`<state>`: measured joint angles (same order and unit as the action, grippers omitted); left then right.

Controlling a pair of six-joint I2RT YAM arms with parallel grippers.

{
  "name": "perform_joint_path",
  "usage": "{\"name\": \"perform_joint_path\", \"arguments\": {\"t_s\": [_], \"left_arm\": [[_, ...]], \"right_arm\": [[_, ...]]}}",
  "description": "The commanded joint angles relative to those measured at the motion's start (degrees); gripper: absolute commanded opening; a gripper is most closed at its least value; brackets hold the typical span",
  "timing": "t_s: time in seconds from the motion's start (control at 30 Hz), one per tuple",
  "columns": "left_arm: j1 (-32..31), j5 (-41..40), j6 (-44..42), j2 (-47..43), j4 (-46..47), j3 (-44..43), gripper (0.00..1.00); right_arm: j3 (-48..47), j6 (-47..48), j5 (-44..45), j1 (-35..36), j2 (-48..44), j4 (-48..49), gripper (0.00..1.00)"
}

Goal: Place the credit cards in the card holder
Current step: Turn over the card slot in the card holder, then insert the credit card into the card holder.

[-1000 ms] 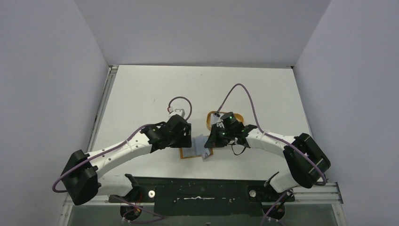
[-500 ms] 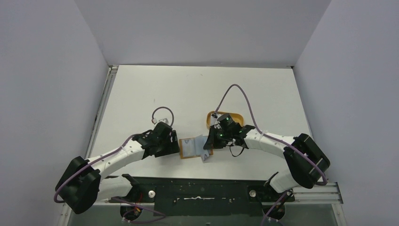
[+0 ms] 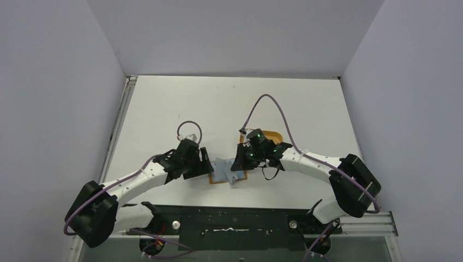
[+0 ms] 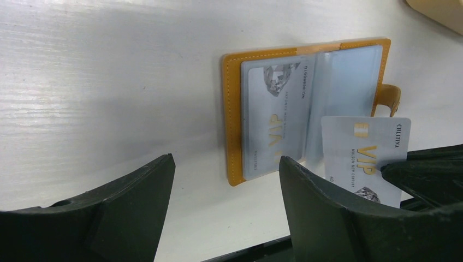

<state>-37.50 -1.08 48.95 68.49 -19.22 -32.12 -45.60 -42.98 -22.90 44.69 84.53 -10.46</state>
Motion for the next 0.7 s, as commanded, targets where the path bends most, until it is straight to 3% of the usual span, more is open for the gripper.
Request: {"name": "perform_joint_path", "arguments": {"t_s": [0.0,0.23,0.4,0.67], "left_arm": [[0.57,1.08,0.40,0.00,4.15,-0.83,0.69],[1.09,2.42,0.27,0.33,4.08,-1.58,0.69],[1.91,1.53,0.27,0.21,2.10,-1.48,0.68],[3.72,-0.44,1.20,1.13,0.82,-0.31,0.65]], "right_arm": [[-4.36,1.20,0.88,1.22,1.80,1.43,0.00],[-6.78,1.69,0.67,1.91,4.64,0.61,0.00],[-4.07,-0.64,4.30,-0.74,0.79,1.22,0.00],[-1.47,-2.48,-3.25,-4.23,2.99,5.99,0.00]]}}
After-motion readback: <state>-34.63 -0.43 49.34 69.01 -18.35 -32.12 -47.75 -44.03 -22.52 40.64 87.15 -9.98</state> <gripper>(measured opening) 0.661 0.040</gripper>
